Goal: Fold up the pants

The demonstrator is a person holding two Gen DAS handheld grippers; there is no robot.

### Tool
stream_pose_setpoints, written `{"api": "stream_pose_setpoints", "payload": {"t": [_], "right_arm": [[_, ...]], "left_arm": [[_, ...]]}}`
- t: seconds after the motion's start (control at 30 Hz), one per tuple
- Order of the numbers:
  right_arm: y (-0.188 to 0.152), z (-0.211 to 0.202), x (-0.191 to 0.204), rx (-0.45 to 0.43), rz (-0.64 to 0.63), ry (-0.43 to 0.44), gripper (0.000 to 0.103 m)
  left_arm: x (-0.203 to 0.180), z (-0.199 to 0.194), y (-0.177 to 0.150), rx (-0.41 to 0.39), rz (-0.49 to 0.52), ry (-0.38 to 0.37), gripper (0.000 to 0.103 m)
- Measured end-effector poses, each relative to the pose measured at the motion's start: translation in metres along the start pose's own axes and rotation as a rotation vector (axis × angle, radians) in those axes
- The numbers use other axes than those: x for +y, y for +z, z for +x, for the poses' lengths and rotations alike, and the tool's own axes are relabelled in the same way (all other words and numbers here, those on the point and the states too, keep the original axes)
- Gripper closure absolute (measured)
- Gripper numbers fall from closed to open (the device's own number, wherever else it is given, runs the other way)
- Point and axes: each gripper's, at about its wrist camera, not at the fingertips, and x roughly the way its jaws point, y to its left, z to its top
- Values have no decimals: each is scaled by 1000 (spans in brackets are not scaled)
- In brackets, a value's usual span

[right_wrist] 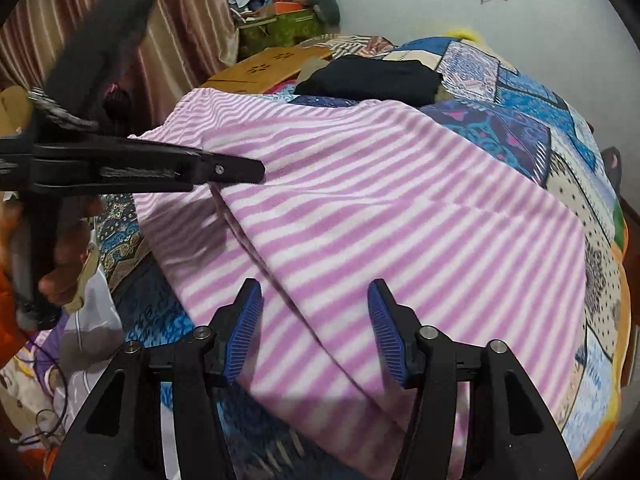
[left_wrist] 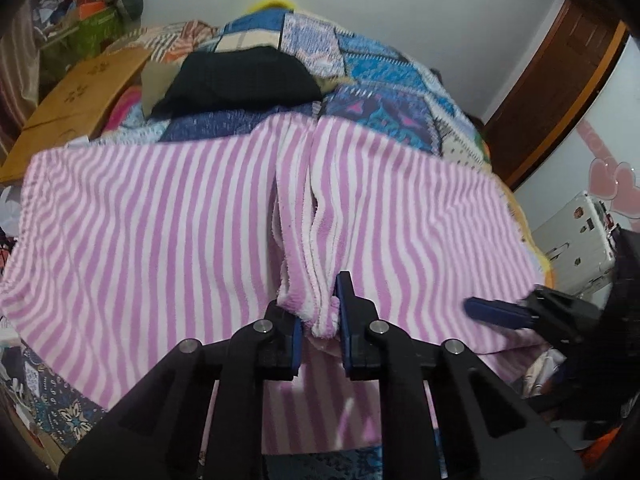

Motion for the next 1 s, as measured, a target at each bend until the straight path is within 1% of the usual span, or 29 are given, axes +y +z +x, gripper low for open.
{"api": "stream_pose_setpoints", "payload": {"t": [0.17,0.2,0.23,0.27,0.3,0.33,0.43,0.57,0.63,0.7,0.73,0.8,0.83,0.87,0.9,0.93,0.97,1.0], "right_arm": [[5,8,10,-21,-43,-29,46],[5,9,11,-28,-45,-32,50],[6,7,11,-39,-42,-29,61],[6,5,10,-50,-34,-20,67],[7,3,8,-57,-20,1,78],[10,3,5,-61,-10,19,86],[10,-4,6,-66,-5,65,92],[7,-17,17,-63,-36,107,93],[4,-21,23,-56,-56,119,93],[-1,-19,28,-38,-65,123,92],[-2,-16,28,-26,-61,127,89],[-6,-7,27,4,-43,125,87],[-7,-6,25,8,-35,130,83],[-8,-6,24,8,-24,138,80],[-8,-9,22,6,-16,145,75],[-8,-13,20,2,-10,146,70],[-8,-18,18,-7,-7,138,67],[-8,-24,15,-20,-5,121,60]], "left_arm": [[-6,-17,5,-34,12,-17,89],[-7,-20,5,-40,15,-19,89],[-8,-23,4,-46,20,-15,89],[-9,-26,3,-51,24,-8,89],[-9,-26,2,-54,27,-5,89],[-9,-28,1,-56,27,-1,89],[-4,-34,-5,-60,8,2,89],[2,-48,-19,-73,-16,2,89],[5,-50,-28,-64,-25,6,89],[7,-42,-39,-36,-15,30,89],[8,-36,-43,-21,-11,46,89],[12,-21,-51,18,-2,74,85],[14,-13,-55,45,5,90,83],[15,-8,-56,58,7,100,78],[19,-6,-57,60,4,104,74],[20,-8,-57,54,1,110,72],[22,-11,-55,47,-2,120,68],[23,-17,-51,28,1,140,65]]}}
